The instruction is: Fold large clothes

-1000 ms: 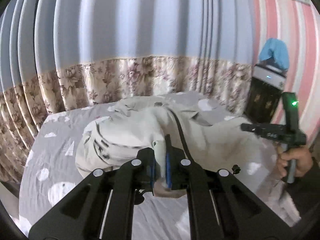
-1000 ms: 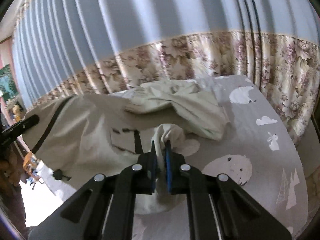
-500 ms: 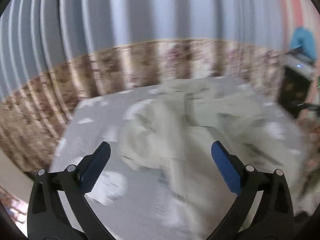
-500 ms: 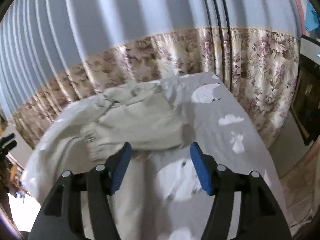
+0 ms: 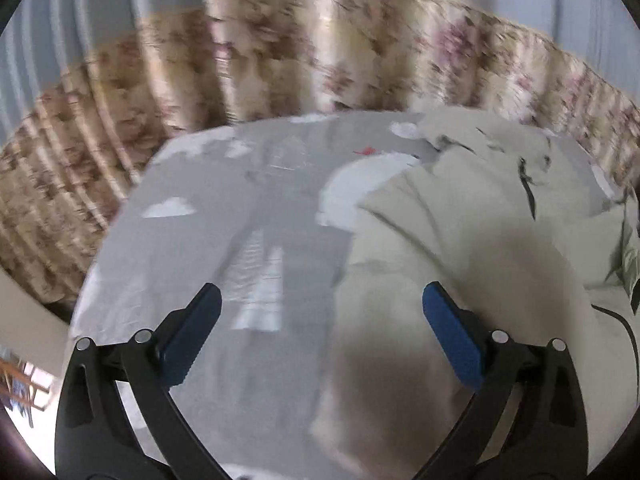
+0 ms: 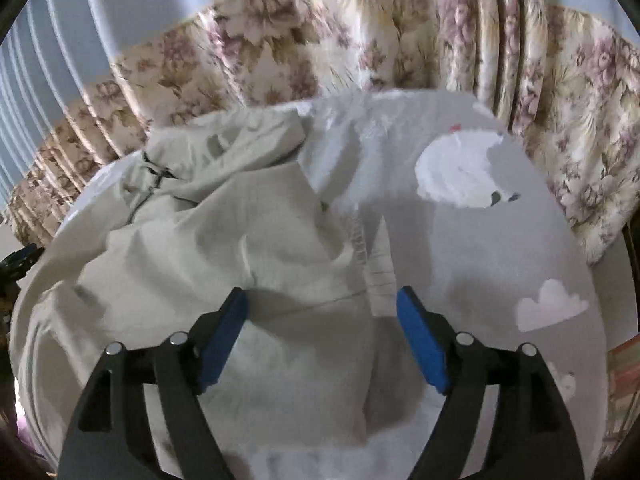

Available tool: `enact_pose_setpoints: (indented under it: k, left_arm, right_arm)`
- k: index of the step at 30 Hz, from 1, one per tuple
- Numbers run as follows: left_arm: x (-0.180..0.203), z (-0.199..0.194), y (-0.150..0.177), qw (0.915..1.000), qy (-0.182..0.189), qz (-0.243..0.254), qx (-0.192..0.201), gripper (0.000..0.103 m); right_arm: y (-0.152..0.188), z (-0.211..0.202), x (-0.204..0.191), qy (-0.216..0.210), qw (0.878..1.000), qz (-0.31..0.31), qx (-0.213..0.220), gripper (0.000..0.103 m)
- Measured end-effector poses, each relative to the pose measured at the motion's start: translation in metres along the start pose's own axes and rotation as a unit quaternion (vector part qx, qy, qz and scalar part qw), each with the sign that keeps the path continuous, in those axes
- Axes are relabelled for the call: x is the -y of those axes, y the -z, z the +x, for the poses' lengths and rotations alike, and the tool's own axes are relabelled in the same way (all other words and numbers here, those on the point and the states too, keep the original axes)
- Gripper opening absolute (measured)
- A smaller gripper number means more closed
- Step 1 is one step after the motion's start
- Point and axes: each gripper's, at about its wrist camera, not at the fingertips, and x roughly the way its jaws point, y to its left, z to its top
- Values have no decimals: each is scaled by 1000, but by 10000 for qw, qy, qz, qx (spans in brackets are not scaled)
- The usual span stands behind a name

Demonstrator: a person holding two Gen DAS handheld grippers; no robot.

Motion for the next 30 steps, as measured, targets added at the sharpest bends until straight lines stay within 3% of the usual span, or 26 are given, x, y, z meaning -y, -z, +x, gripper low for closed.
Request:
enact_pose_setpoints:
  k: [1,2,3,4,5,7,11,14,15,19,20,21,22,23,24,27,30]
  left_arm:
    - [6,8,1,9999,-28,49,-95,97]
    - [9,15,0,9998,31,52,-200,79]
    - [12,24,-1,9992,201,23,-350,43]
    - [15,35,-1,9974,459,-29,-560,21]
    - [19,41,-2,9971,424,-13,-632,5]
    - [28,47,-3,9975,342,139,-596,3]
    - [26,31,-22,9995,46,193,-243,1]
    - [7,18,-46,9999,95,-130,-57,2]
    - [3,16,-51,9997,84,-224,-7,2]
    - [-6,21,-69,9986,230,-486,14,4]
    - [-7,24,-72,9980,282,-566,-26,8]
    - [-8,26,-73,9974,303,-654,-23,18]
    - [-14,25,-75,9956,342,-877,31,35]
    - [-17,23,-73,9943,382,-994,98,81]
    - [-22,18,-73,9923,450,-1129,244,99]
    - [-29,6,-74,9890,598,-1282,437,99]
    - [-30,2,-73,9899,529,-1262,378,100]
  right_arm:
    - [-1,9,1,-113,9998,73,-127,77]
    - [-1,15,1,-258,9992,172,-245,74]
    - [-1,23,-1,-438,9980,234,-395,57]
    - [0,27,-4,-464,9978,180,-439,32]
    - [-2,27,-10,-328,9987,38,-390,23]
    - [-8,22,-14,-151,9995,-107,-268,7]
    - [-37,-11,-6,702,9961,-298,450,4]
    - [-67,-35,5,1221,9872,-387,953,4]
    - [-79,-43,8,1583,9793,-512,1157,2]
    - [-111,-46,28,2002,9699,-551,1268,2]
    - [-114,-42,31,2172,9663,-630,1228,0]
    - [-117,-35,36,2400,9612,-682,1177,0]
    - [-119,-31,42,2373,9630,-643,1106,0]
    - [-119,-28,47,2259,9669,-573,1033,0]
    - [-116,-29,50,2103,9712,-458,1023,0]
    - [-106,-36,46,1879,9757,-428,1048,2]
    - [-86,-43,33,1627,9805,-406,1022,3]
